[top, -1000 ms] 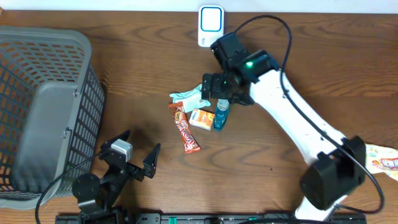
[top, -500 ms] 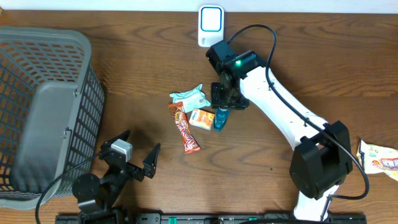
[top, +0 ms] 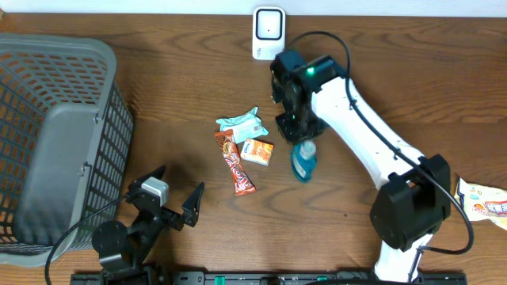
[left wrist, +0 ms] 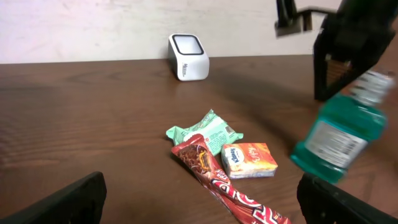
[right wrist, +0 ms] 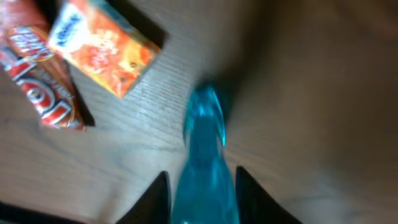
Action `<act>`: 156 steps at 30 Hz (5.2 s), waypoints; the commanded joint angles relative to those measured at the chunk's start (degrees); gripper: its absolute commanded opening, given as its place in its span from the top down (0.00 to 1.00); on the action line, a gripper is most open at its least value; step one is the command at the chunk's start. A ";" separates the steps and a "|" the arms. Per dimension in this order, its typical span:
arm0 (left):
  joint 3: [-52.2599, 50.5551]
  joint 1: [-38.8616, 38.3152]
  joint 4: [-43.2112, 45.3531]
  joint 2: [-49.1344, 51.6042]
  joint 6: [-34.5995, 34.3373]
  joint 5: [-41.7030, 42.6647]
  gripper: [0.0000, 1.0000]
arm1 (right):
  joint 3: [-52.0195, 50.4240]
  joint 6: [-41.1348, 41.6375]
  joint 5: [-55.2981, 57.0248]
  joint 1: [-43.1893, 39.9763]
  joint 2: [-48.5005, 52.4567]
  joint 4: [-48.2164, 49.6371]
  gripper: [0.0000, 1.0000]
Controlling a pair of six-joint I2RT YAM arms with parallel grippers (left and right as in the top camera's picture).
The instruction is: Scan the item barcode
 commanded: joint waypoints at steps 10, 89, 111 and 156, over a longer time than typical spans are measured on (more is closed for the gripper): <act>-0.92 0.09 -1.44 -0.02 -0.28 0.76 0.02 | 4.70 -12.26 5.14 0.15 -0.13 2.27 0.36; -0.92 0.09 -1.44 -0.02 -0.31 0.76 0.02 | -22.67 29.07 11.96 7.15 -11.39 9.25 0.70; -0.92 0.09 -1.44 -0.02 -0.31 0.76 0.02 | -18.08 -28.15 -1.07 1.79 -11.39 20.09 0.85; -0.92 0.09 -1.42 -0.02 -0.31 0.76 0.02 | 1.92 -2.56 -0.87 1.79 -36.46 -0.09 0.01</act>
